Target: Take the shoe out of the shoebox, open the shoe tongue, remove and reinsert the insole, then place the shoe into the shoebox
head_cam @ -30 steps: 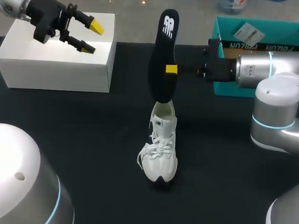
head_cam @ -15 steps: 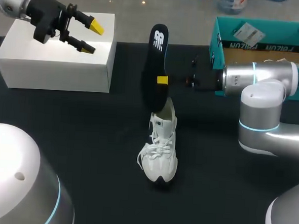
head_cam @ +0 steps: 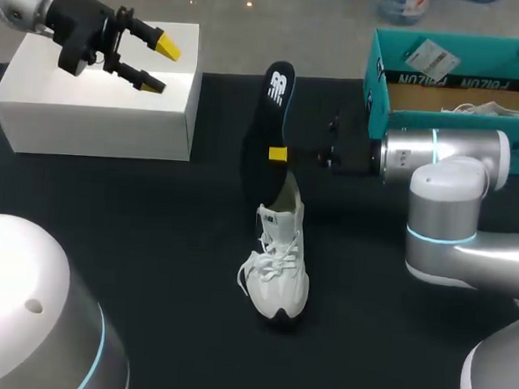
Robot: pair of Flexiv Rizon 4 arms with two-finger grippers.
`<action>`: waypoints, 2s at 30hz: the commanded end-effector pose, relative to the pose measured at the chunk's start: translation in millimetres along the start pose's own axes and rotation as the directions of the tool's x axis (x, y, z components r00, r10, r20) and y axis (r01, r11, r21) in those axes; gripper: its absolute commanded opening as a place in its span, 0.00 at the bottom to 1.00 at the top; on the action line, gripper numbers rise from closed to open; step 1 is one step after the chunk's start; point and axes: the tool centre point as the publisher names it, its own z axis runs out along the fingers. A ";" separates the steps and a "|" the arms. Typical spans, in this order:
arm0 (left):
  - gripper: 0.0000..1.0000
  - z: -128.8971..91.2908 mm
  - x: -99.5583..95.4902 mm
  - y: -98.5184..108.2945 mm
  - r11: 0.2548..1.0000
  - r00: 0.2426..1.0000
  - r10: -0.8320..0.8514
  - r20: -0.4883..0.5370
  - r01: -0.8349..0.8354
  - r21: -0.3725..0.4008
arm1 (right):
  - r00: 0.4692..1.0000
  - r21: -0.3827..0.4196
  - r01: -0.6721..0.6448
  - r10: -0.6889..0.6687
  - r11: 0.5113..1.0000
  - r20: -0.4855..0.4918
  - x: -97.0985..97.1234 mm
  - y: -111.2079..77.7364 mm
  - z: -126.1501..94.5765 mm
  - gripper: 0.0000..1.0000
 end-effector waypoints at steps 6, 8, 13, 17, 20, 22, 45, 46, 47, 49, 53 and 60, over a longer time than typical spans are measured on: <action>1.00 0.0 -0.4 -0.8 1.000 1.000 0.001 -0.003 -0.001 -0.001 | 0.996 0.004 0.079 -0.079 0.997 0.029 3.9 29.2 -10.3 0.00; 1.00 0.0 -0.4 -0.8 1.000 1.000 0.001 -0.003 -0.001 -0.001 | 0.996 0.006 0.086 -0.086 0.996 0.024 1.5 33.3 -9.2 0.00; 1.00 0.0 -0.4 -0.8 1.000 1.000 0.001 -0.003 -0.001 -0.001 | 0.996 0.019 0.093 -0.093 0.996 -0.007 -0.8 36.6 -1.4 0.00; 1.00 0.0 -0.4 -0.8 1.000 1.000 0.001 -0.003 -0.001 -0.001 | 0.996 0.024 0.083 -0.082 0.996 -0.024 0.1 29.4 4.5 0.00; 1.00 0.0 -0.4 -0.8 1.000 1.000 0.001 -0.003 -0.001 -0.001 | 0.998 0.015 0.061 -0.061 0.998 -0.033 -0.4 20.5 6.0 0.00; 1.00 0.0 -0.4 -0.8 1.000 1.000 0.001 -0.003 -0.001 -0.001 | 0.999 0.020 0.041 -0.040 0.999 -0.033 -1.0 13.9 7.1 0.00; 1.00 0.0 -0.4 -0.8 1.000 1.000 0.001 -0.003 -0.001 -0.001 | 0.991 0.029 0.111 -0.113 0.993 0.071 12.9 26.5 -24.9 0.00; 1.00 0.0 -0.4 -0.8 1.000 1.000 0.001 -0.003 -0.001 -0.001 | 0.990 0.032 0.117 -0.119 0.993 0.076 12.9 27.8 -28.6 0.00; 1.00 0.0 -0.4 -0.8 1.000 1.000 0.001 -0.003 -0.001 -0.001 | 0.989 0.035 0.120 -0.122 0.992 0.080 12.8 28.9 -32.4 0.00; 1.00 0.0 -0.4 -0.8 1.000 1.000 0.001 -0.003 -0.001 -0.001 | 0.988 0.046 0.122 -0.126 0.991 0.094 11.8 29.3 -40.1 0.00; 1.00 0.0 -0.4 -0.8 1.000 1.000 0.001 -0.003 -0.001 -0.001 | 0.985 0.063 0.128 -0.135 0.990 0.106 12.6 28.8 -53.1 0.00; 1.00 0.0 -0.4 -0.8 1.000 1.000 0.001 -0.003 -0.001 -0.001 | 0.988 0.068 0.107 -0.113 0.992 0.104 12.2 18.1 -61.3 0.00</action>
